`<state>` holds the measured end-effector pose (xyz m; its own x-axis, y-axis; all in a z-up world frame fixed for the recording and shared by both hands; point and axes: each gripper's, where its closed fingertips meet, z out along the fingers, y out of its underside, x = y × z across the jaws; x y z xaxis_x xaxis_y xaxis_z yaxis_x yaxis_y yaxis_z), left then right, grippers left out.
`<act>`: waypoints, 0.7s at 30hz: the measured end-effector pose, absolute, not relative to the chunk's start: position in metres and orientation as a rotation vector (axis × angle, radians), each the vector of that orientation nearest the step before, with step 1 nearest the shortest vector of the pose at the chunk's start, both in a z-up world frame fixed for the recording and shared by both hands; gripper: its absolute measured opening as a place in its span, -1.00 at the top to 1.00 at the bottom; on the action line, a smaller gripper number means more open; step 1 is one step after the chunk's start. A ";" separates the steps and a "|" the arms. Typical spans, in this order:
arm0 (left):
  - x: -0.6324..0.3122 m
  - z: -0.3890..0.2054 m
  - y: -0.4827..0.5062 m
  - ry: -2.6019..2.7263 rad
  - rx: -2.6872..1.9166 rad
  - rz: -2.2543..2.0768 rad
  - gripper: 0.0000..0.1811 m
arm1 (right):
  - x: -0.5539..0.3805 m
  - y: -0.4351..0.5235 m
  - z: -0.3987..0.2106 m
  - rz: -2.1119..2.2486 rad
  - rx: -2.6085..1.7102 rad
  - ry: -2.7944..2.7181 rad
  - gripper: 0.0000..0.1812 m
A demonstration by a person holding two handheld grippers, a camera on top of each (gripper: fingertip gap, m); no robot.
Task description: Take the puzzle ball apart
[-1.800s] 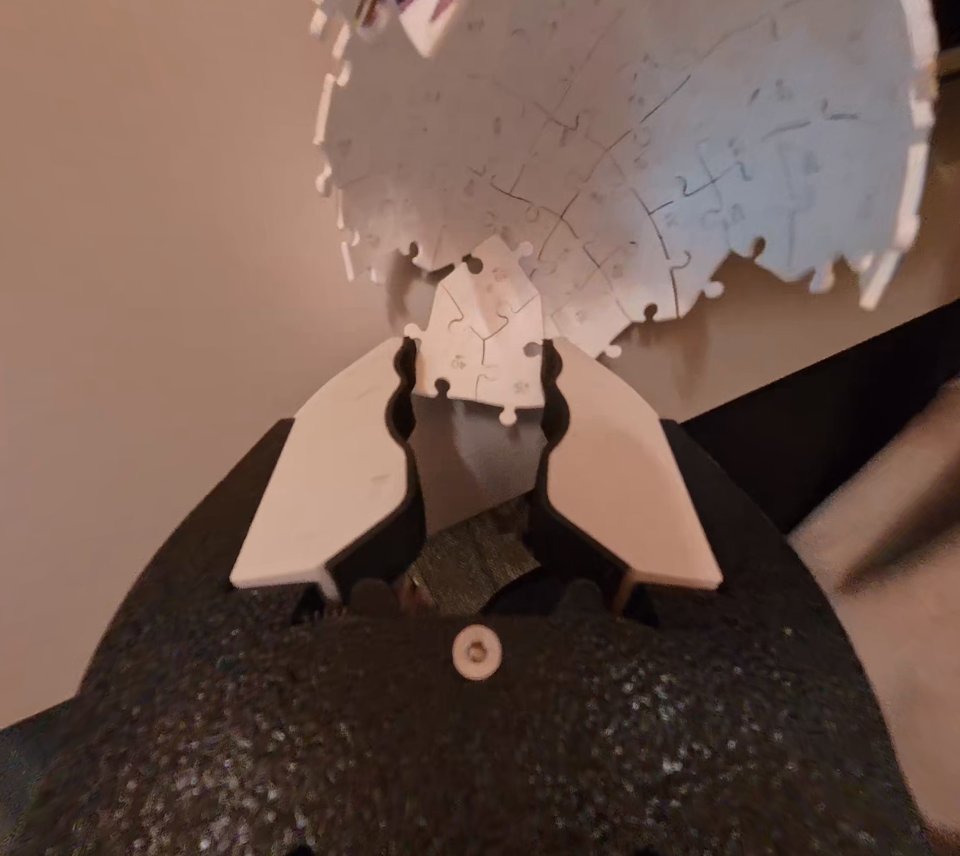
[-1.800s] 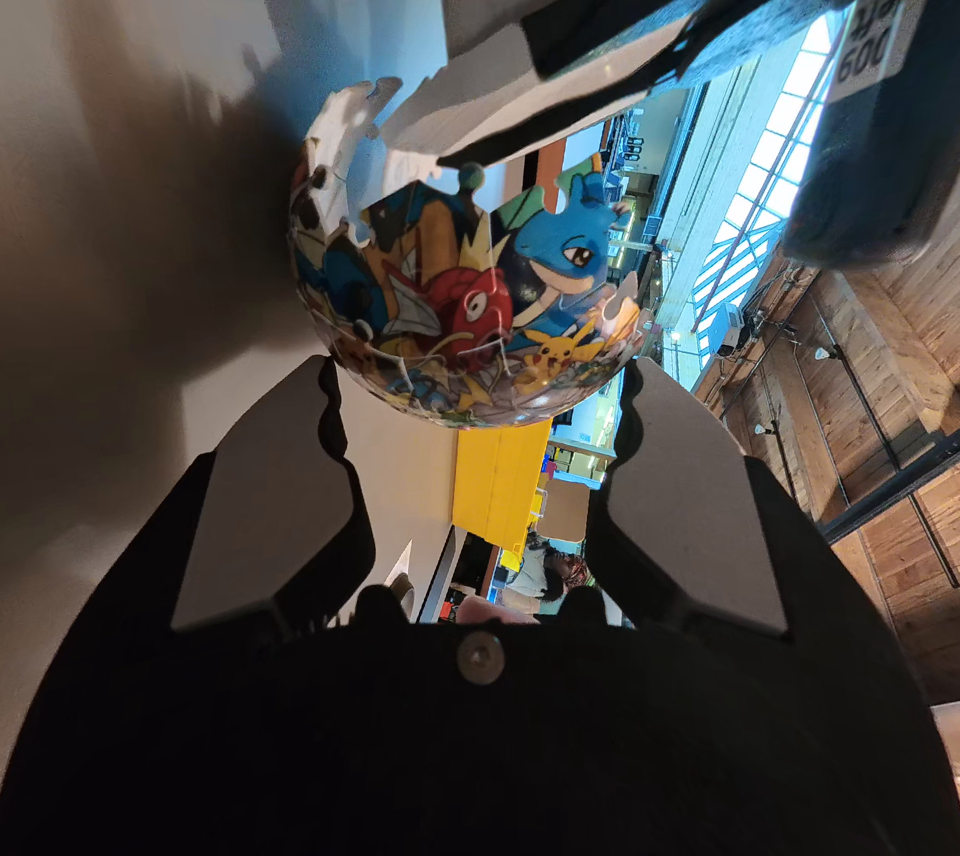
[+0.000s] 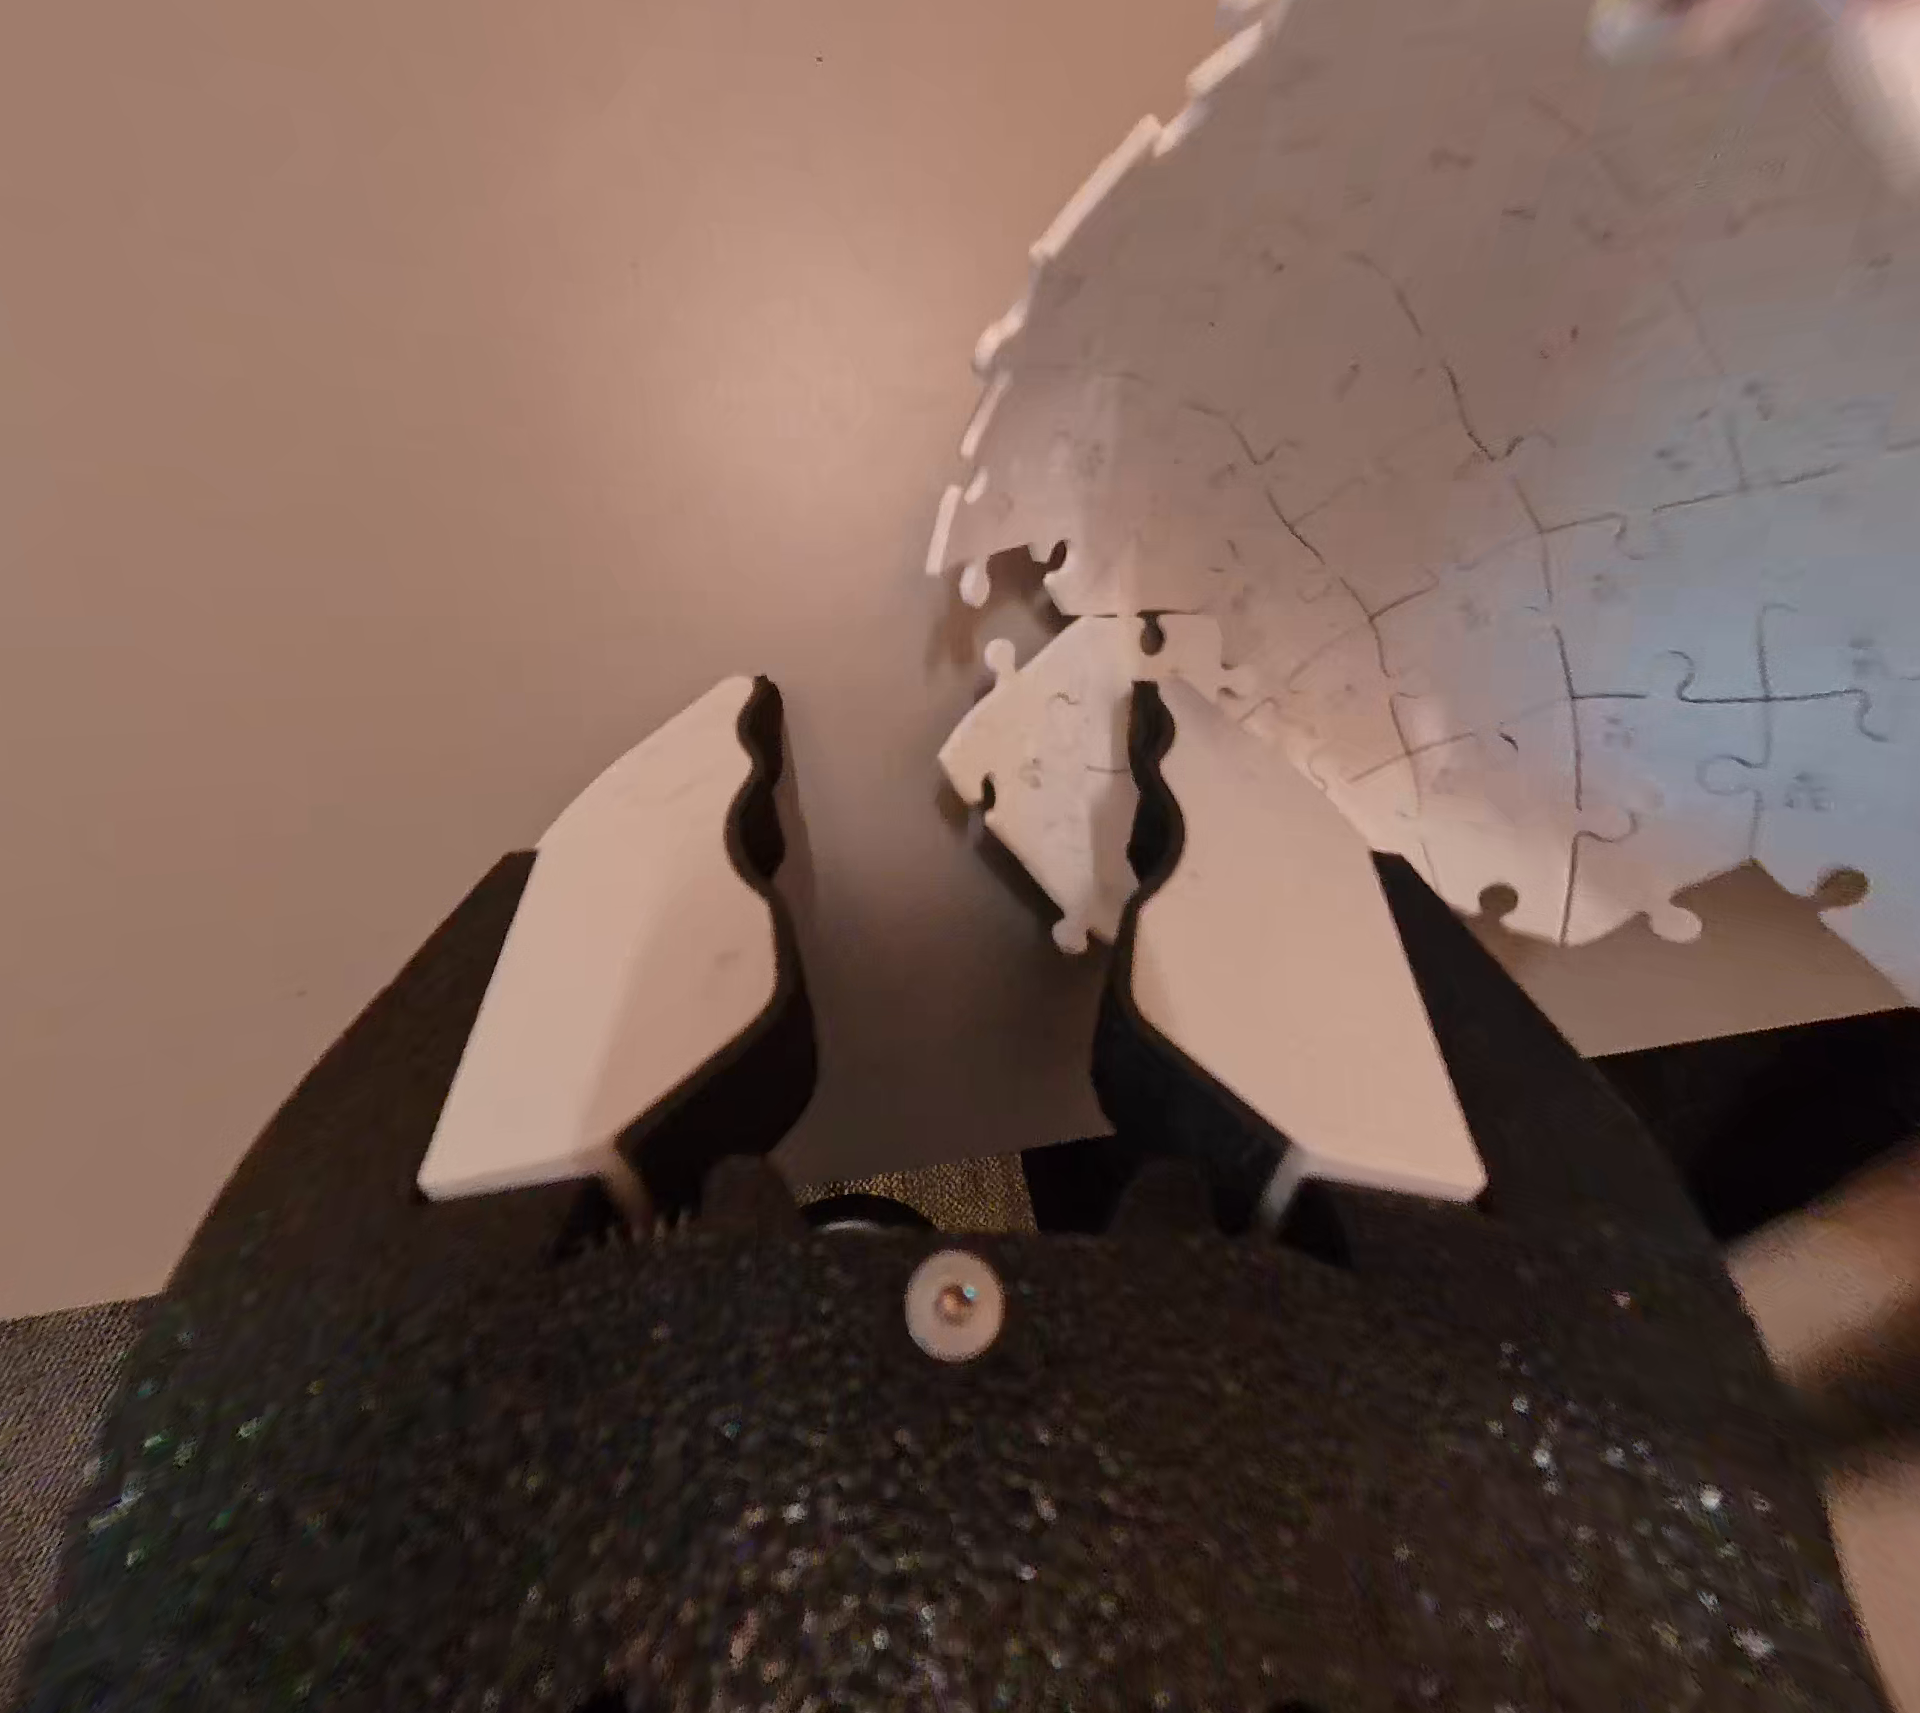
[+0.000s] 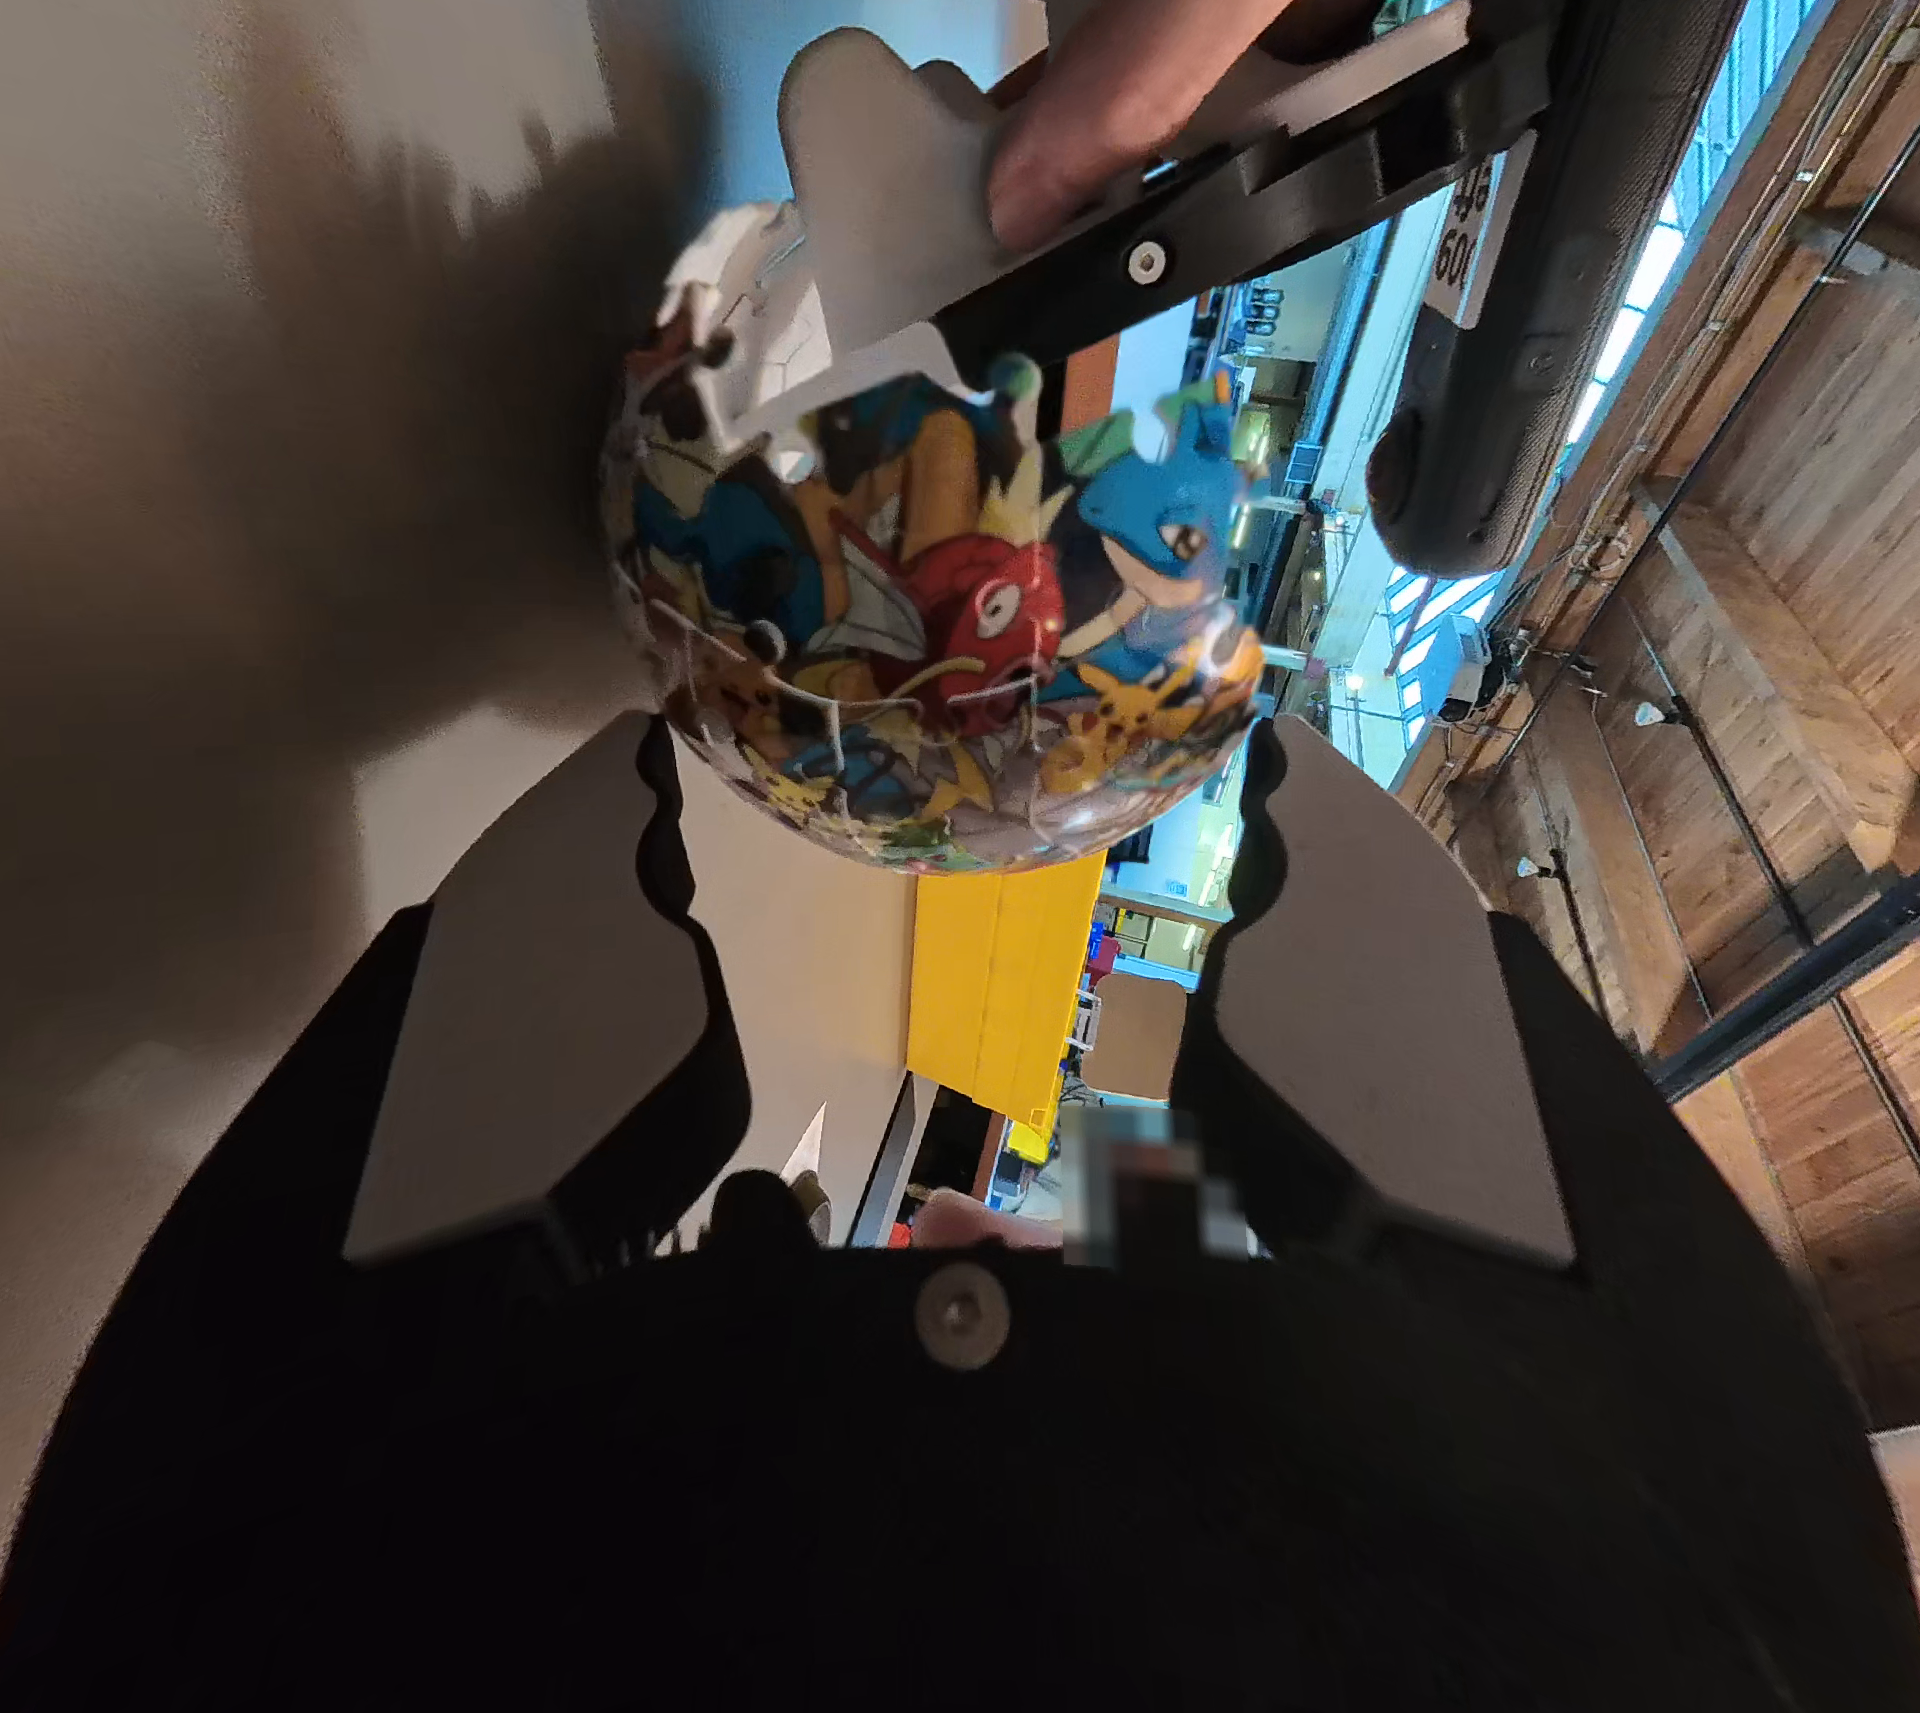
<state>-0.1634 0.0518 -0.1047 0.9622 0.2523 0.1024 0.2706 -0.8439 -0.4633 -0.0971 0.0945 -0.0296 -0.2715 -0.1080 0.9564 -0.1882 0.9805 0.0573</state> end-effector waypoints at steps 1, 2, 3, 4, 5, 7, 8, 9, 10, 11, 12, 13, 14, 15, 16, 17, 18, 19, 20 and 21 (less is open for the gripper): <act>-0.163 -0.105 0.052 -0.373 -2.624 -0.046 0.29 | -0.097 0.094 -0.029 0.086 0.213 -1.847 -0.14; -0.164 -0.105 0.052 -0.378 -2.625 -0.038 0.28 | -0.098 0.094 -0.028 0.096 0.207 -1.841 -0.14; -0.164 -0.105 0.052 -0.382 -2.625 -0.028 0.28 | -0.098 0.094 -0.028 0.107 0.198 -1.841 -0.14; -0.164 -0.105 0.052 -0.378 -2.630 -0.017 0.28 | -0.098 0.095 -0.029 0.116 0.190 -1.846 -0.15; -0.163 -0.105 0.052 -0.368 -2.638 -0.006 0.27 | -0.098 0.094 -0.029 0.124 0.187 -1.848 -0.15; -0.163 -0.106 0.051 -0.362 -2.651 0.014 0.28 | -0.099 0.094 -0.031 0.140 0.170 -1.851 -0.17; -0.164 -0.106 0.051 -0.366 -2.655 0.028 0.27 | -0.099 0.093 -0.032 0.160 0.154 -1.860 -0.18; -0.165 -0.106 0.050 -0.368 -2.658 0.042 0.27 | -0.099 0.093 -0.034 0.187 0.133 -1.874 -0.19; -0.166 -0.106 0.050 -0.373 -2.658 0.053 0.27 | -0.100 0.093 -0.037 0.223 0.104 -1.892 -0.21; -0.167 -0.106 0.049 -0.385 -2.658 0.060 0.28 | -0.101 0.093 -0.039 0.269 0.061 -1.910 -0.22; -0.168 -0.106 0.048 -0.397 -2.660 0.069 0.32 | -0.103 0.093 -0.041 0.326 0.010 -1.919 -0.25; -0.168 -0.106 0.048 -0.402 -2.657 0.074 0.31 | -0.105 0.095 -0.042 0.380 -0.050 -1.933 -0.28; -0.168 -0.106 0.048 -0.400 -2.653 0.072 0.31 | -0.108 0.096 -0.045 0.430 -0.113 -1.960 -0.32; -0.168 -0.106 0.048 -0.398 -2.651 0.070 0.31 | -0.111 0.097 -0.047 0.484 -0.167 -1.987 -0.36; -0.168 -0.106 0.048 -0.401 -2.650 0.065 0.30 | -0.113 0.096 -0.047 0.540 -0.209 -2.005 -0.39; -0.167 -0.107 0.048 -0.408 -2.649 0.054 0.31 | -0.116 0.094 -0.047 0.596 -0.235 -2.013 -0.38; -0.167 -0.107 0.048 -0.413 -2.647 0.046 0.32 | -0.118 0.092 -0.046 0.649 -0.252 -2.013 -0.39; -0.167 -0.107 0.048 -0.417 -2.644 0.045 0.33 | -0.119 0.091 -0.046 0.689 -0.255 -2.015 -0.39; -0.167 -0.107 0.048 -0.422 -2.641 0.048 0.33 | -0.120 0.090 -0.046 0.704 -0.256 -2.016 -0.39; -0.167 -0.107 0.048 -0.433 -2.638 0.049 0.33 | -0.121 0.090 -0.048 0.700 -0.250 -2.017 -0.41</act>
